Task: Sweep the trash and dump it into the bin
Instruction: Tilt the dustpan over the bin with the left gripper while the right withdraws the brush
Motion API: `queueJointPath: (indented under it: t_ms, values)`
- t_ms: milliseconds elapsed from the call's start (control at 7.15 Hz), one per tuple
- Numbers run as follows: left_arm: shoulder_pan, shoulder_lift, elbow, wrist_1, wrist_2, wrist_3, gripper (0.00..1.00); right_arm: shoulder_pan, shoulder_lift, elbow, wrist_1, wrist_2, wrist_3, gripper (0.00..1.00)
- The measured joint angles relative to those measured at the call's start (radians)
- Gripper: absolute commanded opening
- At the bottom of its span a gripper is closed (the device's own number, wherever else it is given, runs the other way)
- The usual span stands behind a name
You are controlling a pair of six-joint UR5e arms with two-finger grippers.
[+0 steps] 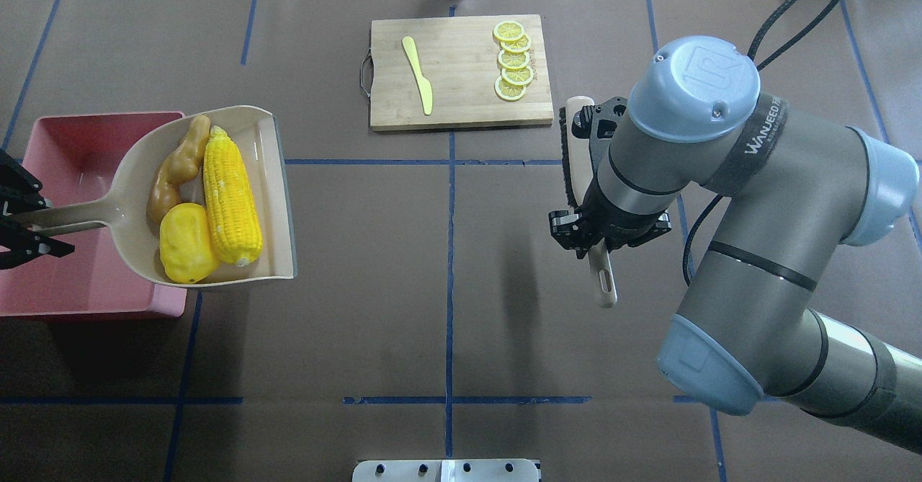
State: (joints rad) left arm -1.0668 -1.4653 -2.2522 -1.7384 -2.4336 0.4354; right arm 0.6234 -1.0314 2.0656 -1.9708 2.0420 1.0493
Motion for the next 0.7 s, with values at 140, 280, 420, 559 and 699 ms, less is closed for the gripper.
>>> queueJointPath:
  t_ms: [140, 280, 420, 559, 699]
  values:
    - [-0.042, 0.023, 0.001, 0.001, -0.001, 0.057, 0.0, 0.0, 0.0, 0.0, 0.001, 0.0, 0.0, 0.0]
    - [-0.087, 0.035, 0.007, 0.003, -0.001, 0.114, 0.0, 0.0, -0.001, 0.001, 0.001, 0.0, 0.0, 0.0]
    - [-0.126, 0.041, 0.024, 0.004, -0.001, 0.17, 0.0, 0.002, -0.002, 0.005, 0.001, 0.0, 0.001, 0.0]
    - [-0.168, 0.047, 0.052, 0.005, -0.001, 0.227, 0.0, 0.013, -0.011, 0.022, 0.001, 0.001, 0.0, 0.0]
    - [-0.212, 0.052, 0.088, 0.007, -0.001, 0.283, 0.0, 0.028, -0.034, 0.049, 0.001, 0.001, -0.003, 0.0]
